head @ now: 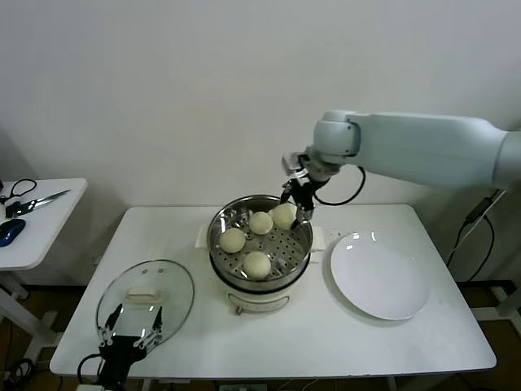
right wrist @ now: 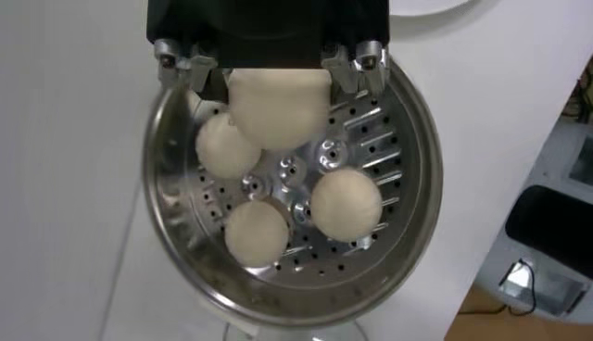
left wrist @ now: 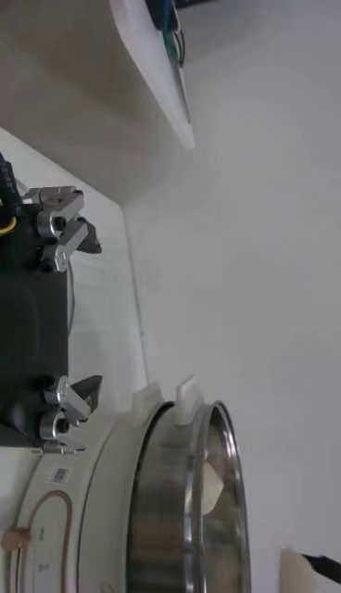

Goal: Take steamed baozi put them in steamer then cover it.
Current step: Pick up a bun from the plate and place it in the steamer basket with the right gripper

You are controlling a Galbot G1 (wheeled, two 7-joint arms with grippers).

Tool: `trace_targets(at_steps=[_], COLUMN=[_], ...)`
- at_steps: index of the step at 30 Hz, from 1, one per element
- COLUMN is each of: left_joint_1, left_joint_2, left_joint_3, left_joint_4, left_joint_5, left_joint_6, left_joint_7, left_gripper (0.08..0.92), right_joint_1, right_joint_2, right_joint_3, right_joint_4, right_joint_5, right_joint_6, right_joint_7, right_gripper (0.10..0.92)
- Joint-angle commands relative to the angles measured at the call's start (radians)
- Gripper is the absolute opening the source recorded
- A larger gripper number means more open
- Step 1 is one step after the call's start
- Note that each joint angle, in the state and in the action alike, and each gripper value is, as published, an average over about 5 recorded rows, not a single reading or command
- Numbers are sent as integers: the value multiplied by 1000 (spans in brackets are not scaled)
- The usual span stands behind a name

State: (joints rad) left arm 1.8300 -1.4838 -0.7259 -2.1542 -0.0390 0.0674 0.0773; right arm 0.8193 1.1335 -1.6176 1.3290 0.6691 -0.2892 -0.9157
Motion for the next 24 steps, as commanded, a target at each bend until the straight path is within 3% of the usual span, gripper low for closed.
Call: trace_targets(at_steps=[1, 24], left_joint_1=[1, 3], left_joint_2=[0, -2], left_joint_3=[0, -1], left_joint_4=[-3, -3], left_joint_5=[-1, 2], left_joint_6=[1, -3], left_joint_7=[0, 0], left_gripper=[823, 823], right_joint_1=[-114, -177], right_joint_2=[77, 78], right_joint_3=[-11, 18], right_joint_4=[-46, -90], right_joint_5=[-61, -123], right_joint_6=[-27, -31], right_joint_7=[38, 48], right_gripper=[712, 725])
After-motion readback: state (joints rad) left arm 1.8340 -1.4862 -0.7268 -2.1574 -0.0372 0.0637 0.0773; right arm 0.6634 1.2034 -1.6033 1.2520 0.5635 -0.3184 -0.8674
